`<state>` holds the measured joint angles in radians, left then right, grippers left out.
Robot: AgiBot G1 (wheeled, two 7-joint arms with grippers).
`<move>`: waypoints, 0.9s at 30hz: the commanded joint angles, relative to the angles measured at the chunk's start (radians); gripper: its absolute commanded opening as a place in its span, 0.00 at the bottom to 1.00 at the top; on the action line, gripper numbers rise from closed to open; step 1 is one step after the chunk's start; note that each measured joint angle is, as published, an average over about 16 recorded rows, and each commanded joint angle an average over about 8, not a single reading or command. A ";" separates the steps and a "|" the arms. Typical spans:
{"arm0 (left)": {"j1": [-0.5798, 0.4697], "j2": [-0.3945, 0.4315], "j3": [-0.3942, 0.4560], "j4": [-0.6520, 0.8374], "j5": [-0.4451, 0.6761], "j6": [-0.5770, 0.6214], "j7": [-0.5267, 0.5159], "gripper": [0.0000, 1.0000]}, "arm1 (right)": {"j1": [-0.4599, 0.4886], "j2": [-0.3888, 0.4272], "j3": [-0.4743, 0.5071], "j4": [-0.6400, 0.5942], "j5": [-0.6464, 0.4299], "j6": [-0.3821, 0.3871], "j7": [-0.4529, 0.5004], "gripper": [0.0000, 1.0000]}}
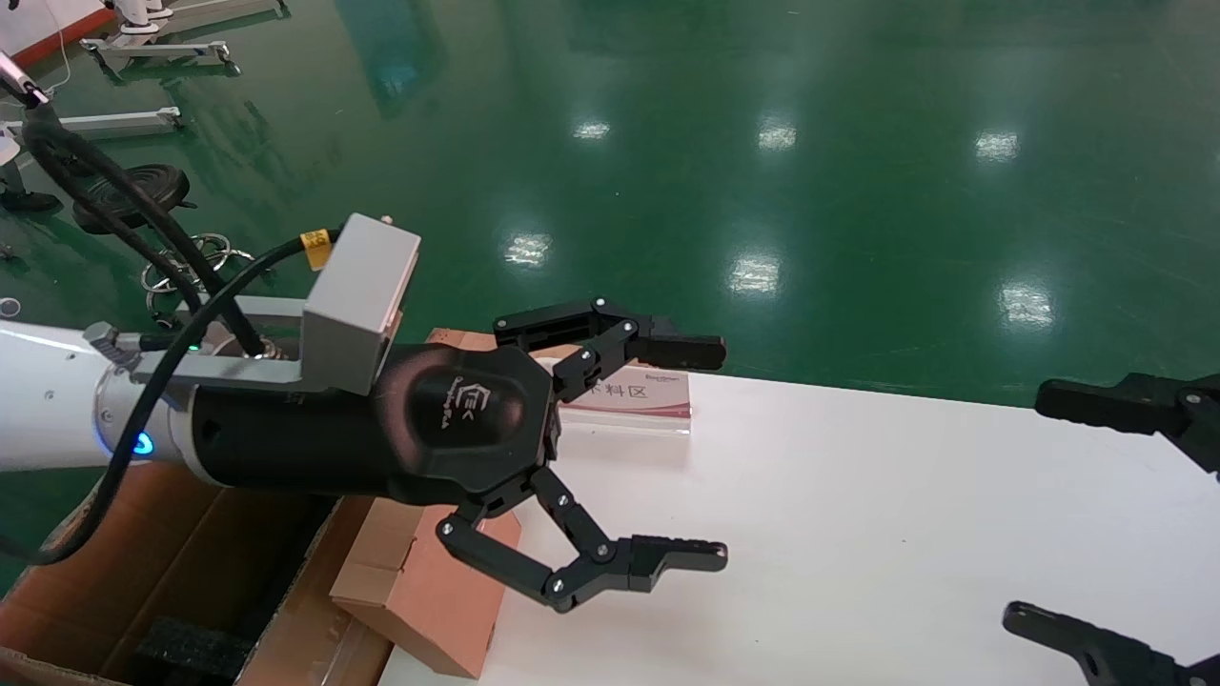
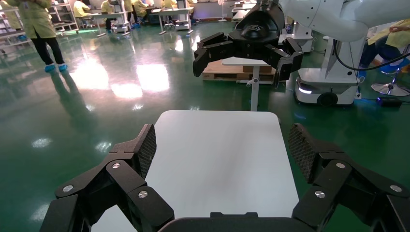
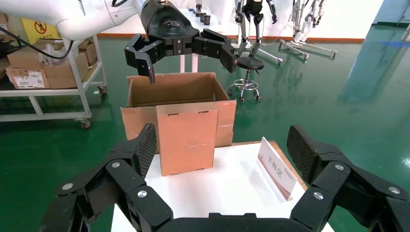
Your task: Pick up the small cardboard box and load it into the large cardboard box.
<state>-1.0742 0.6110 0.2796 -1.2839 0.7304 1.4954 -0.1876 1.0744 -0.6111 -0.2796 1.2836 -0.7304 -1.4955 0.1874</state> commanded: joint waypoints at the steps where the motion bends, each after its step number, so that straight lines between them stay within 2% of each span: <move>1: 0.000 0.000 0.000 0.000 0.000 0.000 0.000 1.00 | 0.000 0.000 0.000 0.000 0.000 0.000 0.000 1.00; 11: 0.000 -0.002 0.001 0.001 0.003 -0.002 -0.003 1.00 | 0.000 0.000 0.000 0.000 0.000 0.000 0.000 1.00; 15: -0.002 -0.021 0.009 -0.003 0.024 -0.020 -0.040 1.00 | 0.000 0.000 0.000 0.000 0.000 0.000 0.000 1.00; 23: -0.012 -0.121 0.057 -0.046 0.126 -0.117 -0.274 1.00 | 0.001 0.000 -0.001 -0.001 0.000 0.000 -0.001 1.00; 27: -0.069 -0.162 0.104 -0.067 0.222 -0.118 -0.425 1.00 | 0.001 0.000 -0.001 -0.001 0.001 0.000 -0.001 1.00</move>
<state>-1.1710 0.4665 0.3895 -1.3430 0.9662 1.4023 -0.6200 1.0751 -0.6110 -0.2808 1.2826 -0.7298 -1.4955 0.1865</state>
